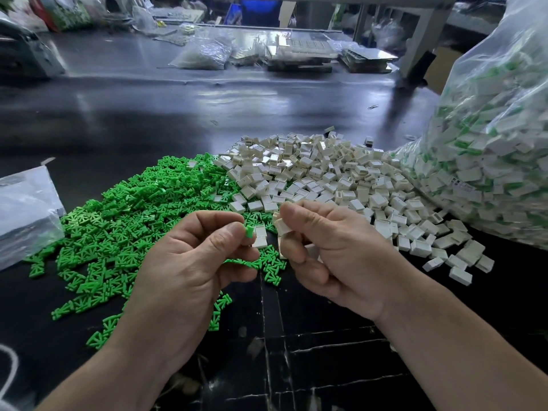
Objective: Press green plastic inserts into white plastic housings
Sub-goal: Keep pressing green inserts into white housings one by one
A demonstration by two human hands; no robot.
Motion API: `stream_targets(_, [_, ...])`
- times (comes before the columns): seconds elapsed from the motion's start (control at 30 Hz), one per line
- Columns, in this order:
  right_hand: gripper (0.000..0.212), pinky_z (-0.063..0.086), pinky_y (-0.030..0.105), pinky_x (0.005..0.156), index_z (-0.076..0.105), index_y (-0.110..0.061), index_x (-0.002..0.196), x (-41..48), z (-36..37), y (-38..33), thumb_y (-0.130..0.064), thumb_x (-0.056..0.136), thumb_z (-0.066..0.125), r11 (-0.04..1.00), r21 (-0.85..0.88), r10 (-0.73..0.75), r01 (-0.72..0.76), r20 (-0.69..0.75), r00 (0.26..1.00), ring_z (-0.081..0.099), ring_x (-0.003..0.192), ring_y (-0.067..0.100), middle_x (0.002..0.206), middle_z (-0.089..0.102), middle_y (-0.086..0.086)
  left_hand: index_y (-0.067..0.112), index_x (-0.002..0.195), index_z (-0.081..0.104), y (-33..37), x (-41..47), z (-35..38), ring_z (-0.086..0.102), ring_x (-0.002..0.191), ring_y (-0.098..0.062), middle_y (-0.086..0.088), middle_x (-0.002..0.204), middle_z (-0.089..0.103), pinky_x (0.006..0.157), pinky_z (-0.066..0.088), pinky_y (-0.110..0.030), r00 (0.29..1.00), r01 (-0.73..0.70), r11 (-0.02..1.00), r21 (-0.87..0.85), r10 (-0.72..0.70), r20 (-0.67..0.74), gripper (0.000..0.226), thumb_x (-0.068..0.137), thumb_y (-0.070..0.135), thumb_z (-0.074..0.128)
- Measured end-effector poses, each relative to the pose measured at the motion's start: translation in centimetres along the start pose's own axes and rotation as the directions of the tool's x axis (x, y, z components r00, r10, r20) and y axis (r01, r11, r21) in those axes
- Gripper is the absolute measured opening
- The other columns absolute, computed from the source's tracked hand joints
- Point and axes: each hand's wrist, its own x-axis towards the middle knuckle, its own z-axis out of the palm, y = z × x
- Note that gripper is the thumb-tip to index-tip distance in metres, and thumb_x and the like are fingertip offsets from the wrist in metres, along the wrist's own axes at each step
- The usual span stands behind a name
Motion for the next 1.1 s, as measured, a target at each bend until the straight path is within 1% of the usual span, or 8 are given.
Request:
stream_targets(0.13, [0.017,0.029,0.014,0.033,0.064,-0.018,0.071,0.2,0.2,0.3,-0.031,0.080,0.070,0.997,0.071,0.028,-0.032,0.052,0.998,0.042,0.037,0.006,0.066,0.058,0.004,0.022,0.082,0.074,-0.1,-0.1,-0.1,0.067,0.066,-0.019,-0.010,0.078,0.070,0.051,0.052,-0.024,1.000,-0.021,0.999,0.030,0.021,0.005,0.013,0.071,0.027,0.079])
stream_targets(0.27, [0.009,0.032,0.015,0.032,0.071,-0.012,0.089,0.2,0.2,0.4,-0.018,0.085,0.066,0.987,0.154,0.035,-0.055,0.130,0.991,0.047,0.040,0.006,0.078,0.066,0.010,0.024,0.081,0.072,-0.2,-0.1,-0.3,0.064,0.061,-0.016,-0.006,0.073,0.068,0.050,0.050,-0.023,0.998,-0.053,0.996,0.069,0.054,-0.018,0.017,0.071,0.037,0.075])
stream_targets(0.4, [0.010,0.032,0.015,0.034,0.066,-0.010,0.098,0.1,0.1,0.5,-0.017,0.092,0.062,0.998,0.041,0.041,-0.047,0.136,0.990,0.046,0.040,0.007,0.084,0.070,0.013,0.023,0.082,0.071,-0.2,-0.1,-0.3,0.061,0.059,-0.017,-0.006,0.071,0.066,0.051,0.049,-0.023,0.997,-0.078,0.993,0.092,0.080,-0.013,0.020,0.073,0.040,0.079])
stream_targets(0.5, [0.008,0.031,0.015,0.034,0.068,-0.013,0.090,0.1,0.3,0.7,-0.021,0.090,0.067,1.000,-0.021,0.013,-0.010,0.138,0.990,0.045,0.039,0.008,0.078,0.068,0.012,0.023,0.083,0.071,-0.2,-0.2,-0.3,0.062,0.061,-0.020,-0.007,0.073,0.067,0.051,0.049,-0.024,0.995,-0.094,0.991,0.096,0.093,0.018,0.020,0.073,0.040,0.075])
stream_targets(0.63, [0.017,0.032,0.017,0.035,0.070,-0.016,0.086,0.1,0.5,0.9,-0.033,0.086,0.074,0.983,-0.168,-0.053,0.073,0.120,0.991,0.045,0.041,0.008,0.073,0.065,0.007,0.021,0.085,0.070,-0.2,-0.3,-0.3,0.062,0.061,-0.020,-0.008,0.073,0.068,0.051,0.049,-0.025,0.991,-0.133,0.975,0.177,0.129,0.033,0.017,0.077,0.036,0.073])
stream_targets(0.83, [0.013,0.032,0.018,0.036,0.071,-0.019,0.087,0.1,0.5,1.1,-0.032,0.089,0.069,0.966,-0.211,-0.135,0.150,0.082,0.987,0.045,0.041,0.009,0.075,0.067,0.004,0.021,0.084,0.070,0.0,-0.3,-0.3,0.061,0.058,-0.018,-0.006,0.070,0.067,0.050,0.049,-0.024,0.989,-0.145,0.974,0.176,0.142,0.031,0.012,0.079,0.032,0.074])
stream_targets(0.93, [0.013,0.033,0.019,0.036,0.070,-0.020,0.085,0.1,0.4,1.1,-0.032,0.089,0.069,0.957,-0.243,-0.148,0.160,0.069,0.987,0.045,0.042,0.011,0.074,0.067,0.003,0.021,0.083,0.070,0.2,-0.3,-0.5,0.060,0.058,-0.018,-0.007,0.071,0.066,0.051,0.049,-0.024,0.989,-0.146,0.978,0.147,0.145,0.023,0.013,0.079,0.032,0.074])
stream_targets(1.1, [0.013,0.034,0.020,0.037,0.069,-0.024,0.085,0.1,0.5,1.2,-0.034,0.093,0.067,0.934,-0.318,-0.155,0.165,0.059,0.986,0.047,0.043,0.009,0.074,0.068,0.001,0.022,0.082,0.070,0.2,-0.3,-0.6,0.061,0.058,-0.018,-0.007,0.070,0.066,0.050,0.049,-0.024,0.990,-0.139,0.973,0.187,0.134,0.038,0.013,0.078,0.033,0.073])
